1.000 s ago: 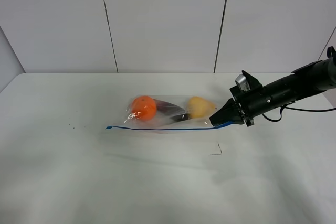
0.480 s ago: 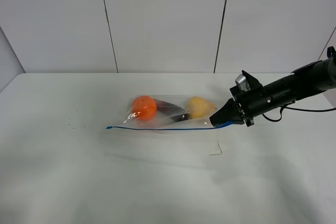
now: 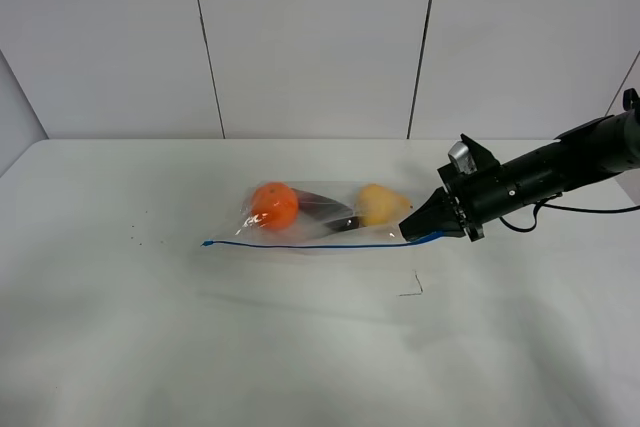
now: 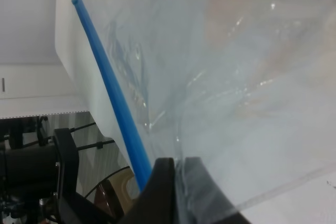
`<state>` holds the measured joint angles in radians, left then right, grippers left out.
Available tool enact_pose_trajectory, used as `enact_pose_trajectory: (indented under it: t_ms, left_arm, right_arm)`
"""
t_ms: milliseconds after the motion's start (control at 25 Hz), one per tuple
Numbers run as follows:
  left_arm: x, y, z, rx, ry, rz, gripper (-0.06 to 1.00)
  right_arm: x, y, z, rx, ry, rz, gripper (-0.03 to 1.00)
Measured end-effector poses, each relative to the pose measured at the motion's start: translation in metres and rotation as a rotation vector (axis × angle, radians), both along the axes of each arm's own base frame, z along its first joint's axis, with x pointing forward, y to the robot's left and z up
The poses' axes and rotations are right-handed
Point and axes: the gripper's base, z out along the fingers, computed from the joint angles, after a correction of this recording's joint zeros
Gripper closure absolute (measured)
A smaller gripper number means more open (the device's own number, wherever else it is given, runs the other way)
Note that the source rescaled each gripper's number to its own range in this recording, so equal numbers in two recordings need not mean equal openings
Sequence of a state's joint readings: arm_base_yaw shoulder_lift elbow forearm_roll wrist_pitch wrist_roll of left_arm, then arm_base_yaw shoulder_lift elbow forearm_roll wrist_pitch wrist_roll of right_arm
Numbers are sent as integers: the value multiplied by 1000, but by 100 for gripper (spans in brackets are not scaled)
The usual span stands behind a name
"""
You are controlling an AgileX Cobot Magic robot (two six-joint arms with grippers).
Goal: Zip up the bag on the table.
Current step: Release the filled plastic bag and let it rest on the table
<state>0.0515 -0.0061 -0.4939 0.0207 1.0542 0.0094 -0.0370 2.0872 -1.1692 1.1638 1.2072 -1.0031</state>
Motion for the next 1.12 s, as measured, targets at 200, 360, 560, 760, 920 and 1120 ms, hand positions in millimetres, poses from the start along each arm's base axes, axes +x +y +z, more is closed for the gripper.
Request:
enact_pose_trajectory:
  t_ms: [200, 360, 560, 760, 920, 1120]
  left_arm:
    - [0, 0, 0, 0, 0, 0, -6]
    - [0, 1, 0, -6, 0, 12, -6]
    - [0, 1, 0, -7, 0, 16, -6]
    - [0, 1, 0, -7, 0, 16, -6]
    - [0, 1, 0, -7, 0, 16, -6]
    - [0, 1, 0, -7, 0, 16, -6]
  right_arm:
    - [0, 0, 0, 0, 0, 0, 97]
    - [0, 0, 0, 0, 0, 0, 97]
    - [0, 0, 0, 0, 0, 0, 97]
    - [0, 0, 0, 0, 0, 0, 95]
    - [0, 0, 0, 1, 0, 1, 46]
    - [0, 0, 0, 0, 0, 1, 1]
